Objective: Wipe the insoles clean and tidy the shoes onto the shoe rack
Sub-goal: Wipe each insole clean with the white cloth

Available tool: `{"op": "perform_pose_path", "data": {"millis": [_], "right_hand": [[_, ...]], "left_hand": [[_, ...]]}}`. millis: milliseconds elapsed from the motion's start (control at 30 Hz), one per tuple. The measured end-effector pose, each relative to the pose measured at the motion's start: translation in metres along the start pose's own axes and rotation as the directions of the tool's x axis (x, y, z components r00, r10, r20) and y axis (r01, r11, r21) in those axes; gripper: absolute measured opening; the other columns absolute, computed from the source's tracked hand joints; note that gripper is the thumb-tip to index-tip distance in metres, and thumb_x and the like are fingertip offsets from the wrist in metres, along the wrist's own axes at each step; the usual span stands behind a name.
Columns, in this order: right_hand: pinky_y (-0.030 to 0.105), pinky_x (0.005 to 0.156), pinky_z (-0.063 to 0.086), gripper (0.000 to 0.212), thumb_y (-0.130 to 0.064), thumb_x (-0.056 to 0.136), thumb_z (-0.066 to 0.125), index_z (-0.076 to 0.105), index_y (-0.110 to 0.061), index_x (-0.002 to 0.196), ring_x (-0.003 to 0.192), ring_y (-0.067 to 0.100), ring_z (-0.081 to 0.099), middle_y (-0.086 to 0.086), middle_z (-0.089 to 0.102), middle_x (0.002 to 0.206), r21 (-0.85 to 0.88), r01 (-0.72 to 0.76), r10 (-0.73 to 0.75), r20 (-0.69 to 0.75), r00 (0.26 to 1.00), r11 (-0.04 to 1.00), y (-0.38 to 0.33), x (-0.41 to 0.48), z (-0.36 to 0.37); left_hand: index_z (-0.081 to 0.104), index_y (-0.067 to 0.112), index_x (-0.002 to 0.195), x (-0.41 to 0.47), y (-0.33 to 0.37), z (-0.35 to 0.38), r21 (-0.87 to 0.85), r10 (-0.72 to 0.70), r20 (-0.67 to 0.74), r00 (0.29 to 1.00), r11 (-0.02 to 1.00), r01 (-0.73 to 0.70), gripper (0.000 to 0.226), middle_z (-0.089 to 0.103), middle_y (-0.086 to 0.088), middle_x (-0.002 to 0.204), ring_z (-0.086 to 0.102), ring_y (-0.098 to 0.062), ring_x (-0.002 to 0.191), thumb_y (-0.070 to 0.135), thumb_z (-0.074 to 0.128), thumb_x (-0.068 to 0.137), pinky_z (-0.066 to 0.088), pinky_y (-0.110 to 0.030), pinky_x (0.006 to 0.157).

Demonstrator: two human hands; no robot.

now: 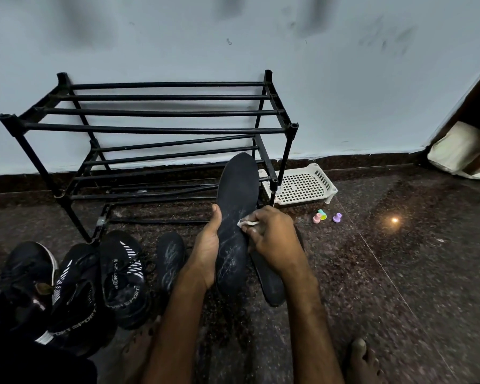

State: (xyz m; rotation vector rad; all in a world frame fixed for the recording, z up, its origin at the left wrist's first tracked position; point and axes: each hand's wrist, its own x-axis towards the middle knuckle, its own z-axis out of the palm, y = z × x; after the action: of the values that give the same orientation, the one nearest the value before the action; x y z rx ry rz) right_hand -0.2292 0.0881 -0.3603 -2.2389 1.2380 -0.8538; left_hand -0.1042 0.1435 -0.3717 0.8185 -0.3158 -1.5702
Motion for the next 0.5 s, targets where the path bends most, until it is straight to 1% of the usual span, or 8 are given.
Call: {"op": "perform_pose_path", "data": {"millis": [67, 133, 200, 233, 300, 367, 433, 500], "right_hand": [[0.031, 0.078, 0.054, 0.010, -0.011, 0.082, 0.076, 0.074, -0.011, 0.091, 0.082, 0.014, 0.062, 0.000, 0.065, 0.092, -0.007, 0.002, -0.002, -0.016, 1.000, 1.000, 0.003, -0.001, -0.002], [0.017, 0.076, 0.046, 0.011, -0.009, 0.082, 0.075, 0.073, -0.011, 0.093, 0.079, 0.008, 0.057, -0.001, 0.065, 0.094, -0.035, -0.036, 0.030, -0.161, 0.987, 0.999, 0.002, 0.000, -0.006], [0.012, 0.075, 0.040, 0.011, -0.009, 0.083, 0.074, 0.072, -0.011, 0.093, 0.079, 0.006, 0.055, -0.001, 0.065, 0.095, -0.030, -0.063, 0.053, -0.259, 0.964, 0.998, -0.002, 0.002, -0.008], [0.012, 0.075, 0.041, 0.011, -0.010, 0.084, 0.074, 0.072, -0.012, 0.094, 0.079, 0.006, 0.056, -0.001, 0.065, 0.095, -0.016, -0.060, 0.054, -0.233, 0.971, 0.998, -0.004, 0.002, -0.008], [0.012, 0.077, 0.045, 0.010, -0.013, 0.084, 0.075, 0.073, -0.013, 0.093, 0.082, 0.007, 0.060, -0.003, 0.065, 0.095, 0.044, -0.042, 0.046, -0.085, 0.995, 0.998, -0.006, 0.001, -0.009], [0.023, 0.079, 0.052, 0.009, -0.016, 0.083, 0.077, 0.074, -0.013, 0.090, 0.084, 0.012, 0.063, -0.001, 0.068, 0.092, 0.049, -0.032, 0.031, 0.008, 0.999, 0.998, -0.004, 0.000, -0.011], [0.029, 0.080, 0.053, 0.010, -0.013, 0.083, 0.076, 0.074, -0.011, 0.092, 0.083, 0.013, 0.062, 0.001, 0.068, 0.093, -0.001, -0.050, 0.049, -0.079, 0.996, 0.999, -0.002, 0.000, -0.014], [0.025, 0.081, 0.051, 0.012, -0.009, 0.084, 0.074, 0.073, -0.009, 0.096, 0.082, 0.010, 0.059, 0.001, 0.066, 0.096, -0.024, -0.085, 0.078, -0.205, 0.976, 0.996, -0.005, 0.002, -0.014]], "left_hand": [[0.067, 0.004, 0.119, -0.001, 0.000, 0.000, -0.030, -0.017, 0.043, 0.999, 0.999, 0.019, 0.070, 0.069, -0.017, 0.116, 0.070, -0.028, 0.099, 0.060, 0.031, 0.099, 0.060, -0.043, 0.079], [0.073, 0.007, 0.111, -0.001, -0.002, 0.002, -0.003, -0.036, 0.081, 0.996, 0.999, 0.036, 0.070, 0.071, -0.015, 0.112, 0.071, -0.028, 0.095, 0.061, 0.031, 0.098, 0.058, -0.050, 0.079], [0.075, 0.009, 0.108, 0.000, -0.004, 0.003, 0.033, -0.051, 0.088, 0.995, 0.998, 0.048, 0.069, 0.072, -0.014, 0.108, 0.072, -0.027, 0.089, 0.061, 0.031, 0.098, 0.059, -0.047, 0.073], [0.074, 0.009, 0.109, 0.000, -0.004, 0.004, 0.036, -0.057, 0.092, 0.994, 0.998, 0.054, 0.068, 0.072, -0.014, 0.106, 0.072, -0.027, 0.085, 0.061, 0.032, 0.097, 0.059, -0.045, 0.068], [0.070, 0.007, 0.113, -0.001, -0.003, 0.004, 0.029, -0.061, 0.089, 0.994, 0.998, 0.059, 0.068, 0.073, -0.014, 0.102, 0.072, -0.027, 0.080, 0.060, 0.031, 0.098, 0.060, -0.041, 0.060], [0.065, 0.004, 0.117, -0.002, -0.004, 0.005, 0.055, -0.065, 0.076, 0.995, 0.997, 0.061, 0.068, 0.074, -0.015, 0.095, 0.072, -0.027, 0.073, 0.059, 0.029, 0.099, 0.060, -0.040, 0.054], [0.064, 0.004, 0.116, -0.003, -0.006, 0.007, 0.081, -0.082, 0.079, 0.994, 0.994, 0.076, 0.067, 0.074, -0.015, 0.091, 0.072, -0.027, 0.069, 0.059, 0.029, 0.099, 0.060, -0.040, 0.053], [0.066, 0.005, 0.115, -0.005, -0.008, 0.012, 0.104, -0.095, 0.070, 0.993, 0.991, 0.088, 0.066, 0.074, -0.015, 0.094, 0.072, -0.027, 0.073, 0.058, 0.030, 0.099, 0.059, -0.040, 0.056]]}}
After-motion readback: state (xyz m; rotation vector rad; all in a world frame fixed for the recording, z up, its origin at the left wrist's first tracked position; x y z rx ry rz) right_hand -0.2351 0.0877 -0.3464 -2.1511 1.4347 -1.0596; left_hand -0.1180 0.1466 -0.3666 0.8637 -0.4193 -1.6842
